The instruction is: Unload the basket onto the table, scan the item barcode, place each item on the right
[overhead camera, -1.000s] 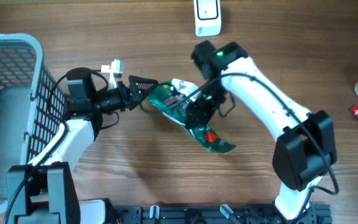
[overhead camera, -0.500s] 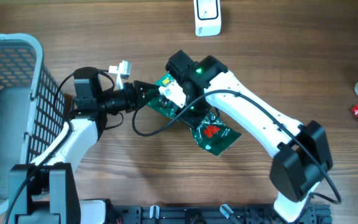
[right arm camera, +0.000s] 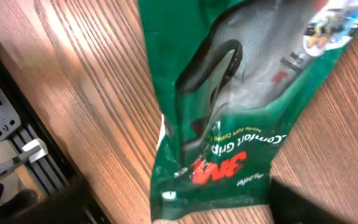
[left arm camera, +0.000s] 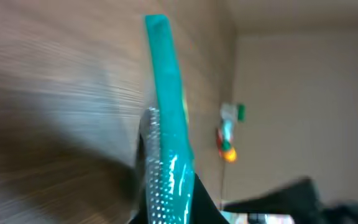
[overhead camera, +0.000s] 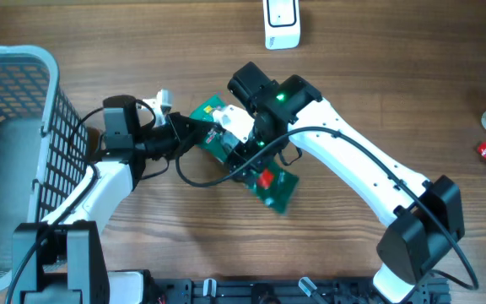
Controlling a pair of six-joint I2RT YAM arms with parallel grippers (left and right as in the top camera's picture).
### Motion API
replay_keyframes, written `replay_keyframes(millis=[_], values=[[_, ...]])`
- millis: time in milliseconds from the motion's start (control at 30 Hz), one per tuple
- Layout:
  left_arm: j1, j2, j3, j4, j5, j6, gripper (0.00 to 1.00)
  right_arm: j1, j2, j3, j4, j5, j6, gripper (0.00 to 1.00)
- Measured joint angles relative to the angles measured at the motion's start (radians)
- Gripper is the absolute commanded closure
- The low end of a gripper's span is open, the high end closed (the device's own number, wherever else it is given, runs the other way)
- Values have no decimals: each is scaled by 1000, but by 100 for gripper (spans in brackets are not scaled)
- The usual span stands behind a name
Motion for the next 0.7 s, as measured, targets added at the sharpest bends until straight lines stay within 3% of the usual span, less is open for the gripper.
replay_keyframes(millis=[167,367,700], values=[[0,0,0,-61,-195,-202,96,14,-7,13,156,98,48,0],[8,0,0,-61,-260,-447,96,148,-8,-10,286,348,72,0],[108,0,0,-60,-109,-492,96,161,-15,-239,545,487,72,1]])
